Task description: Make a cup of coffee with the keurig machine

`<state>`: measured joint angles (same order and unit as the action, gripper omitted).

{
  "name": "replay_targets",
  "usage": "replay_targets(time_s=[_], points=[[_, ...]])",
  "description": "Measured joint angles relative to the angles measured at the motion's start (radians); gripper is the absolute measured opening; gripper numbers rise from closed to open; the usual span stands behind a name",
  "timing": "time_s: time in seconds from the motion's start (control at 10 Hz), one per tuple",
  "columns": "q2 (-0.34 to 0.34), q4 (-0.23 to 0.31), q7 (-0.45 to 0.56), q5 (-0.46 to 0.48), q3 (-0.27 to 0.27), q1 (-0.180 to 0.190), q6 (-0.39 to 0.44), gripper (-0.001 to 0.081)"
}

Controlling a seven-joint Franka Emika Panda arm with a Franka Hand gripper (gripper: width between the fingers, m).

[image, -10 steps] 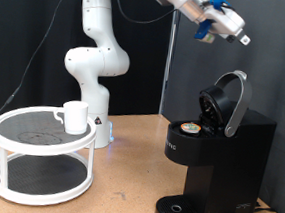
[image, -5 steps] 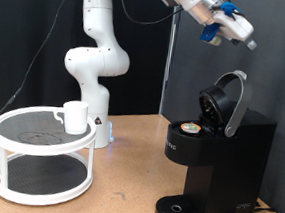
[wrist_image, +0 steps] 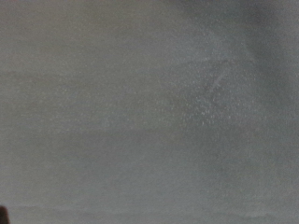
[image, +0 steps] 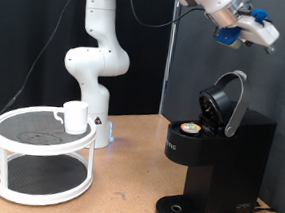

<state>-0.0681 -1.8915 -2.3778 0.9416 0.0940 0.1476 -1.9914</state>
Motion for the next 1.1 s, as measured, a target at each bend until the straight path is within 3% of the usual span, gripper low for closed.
replay_targets(time_s=[0.4, 0.8, 0.9, 1.0, 1.1], points=[[0.015, 0.003, -0.023, -0.064, 0.048, 0.004, -0.022, 0.0734], [0.016, -0.003, -0.025, -0.084, 0.055, 0.004, -0.037, 0.0734], [0.017, -0.005, -0.028, -0.093, 0.055, 0.004, -0.037, 0.0644], [0.017, -0.007, -0.034, -0.1, 0.055, 0.004, -0.036, 0.0461], [0.018, -0.009, -0.045, -0.109, 0.055, 0.003, -0.035, 0.0461]])
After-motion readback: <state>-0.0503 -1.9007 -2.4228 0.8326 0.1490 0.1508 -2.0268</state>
